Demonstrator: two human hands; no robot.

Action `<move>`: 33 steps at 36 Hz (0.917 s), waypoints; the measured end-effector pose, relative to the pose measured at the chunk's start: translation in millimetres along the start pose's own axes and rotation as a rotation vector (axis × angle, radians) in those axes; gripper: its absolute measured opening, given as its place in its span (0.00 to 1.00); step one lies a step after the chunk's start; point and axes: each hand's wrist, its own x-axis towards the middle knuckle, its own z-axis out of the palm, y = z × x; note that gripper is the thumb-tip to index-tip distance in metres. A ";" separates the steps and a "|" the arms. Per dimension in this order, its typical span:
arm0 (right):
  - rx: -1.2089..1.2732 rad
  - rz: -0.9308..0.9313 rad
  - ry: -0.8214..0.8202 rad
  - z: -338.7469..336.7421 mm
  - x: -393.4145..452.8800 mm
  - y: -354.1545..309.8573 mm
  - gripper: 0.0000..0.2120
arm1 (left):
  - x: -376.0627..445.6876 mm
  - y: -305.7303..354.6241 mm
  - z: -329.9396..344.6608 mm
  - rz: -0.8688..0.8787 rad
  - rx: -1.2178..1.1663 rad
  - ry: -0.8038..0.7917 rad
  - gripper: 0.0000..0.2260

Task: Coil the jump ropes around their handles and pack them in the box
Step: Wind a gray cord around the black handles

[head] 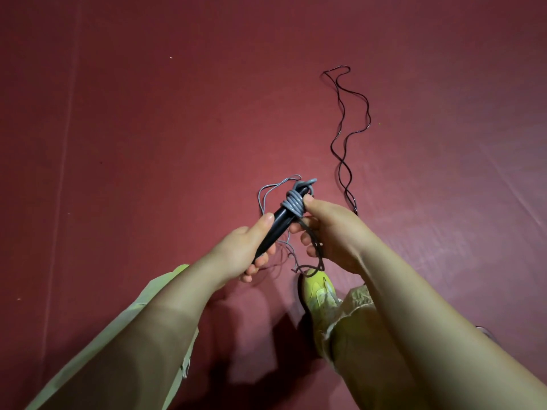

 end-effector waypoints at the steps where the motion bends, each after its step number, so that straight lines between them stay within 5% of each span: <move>1: -0.022 0.007 -0.004 -1.0 -0.7 0.2 0.14 | 0.7 -1.9 -0.6 -0.003 0.009 -0.005 0.26; 16: -0.433 -0.038 0.240 6.5 9.2 14.1 0.29 | 11.8 -7.4 -0.6 0.097 0.578 0.298 0.24; 26: -0.170 0.022 0.185 12.7 4.7 10.2 0.31 | 5.1 -4.4 1.8 0.237 0.888 0.512 0.19; 33: -0.347 -0.081 0.215 9.0 6.0 10.7 0.26 | 6.1 -1.1 -3.0 0.251 0.771 0.372 0.17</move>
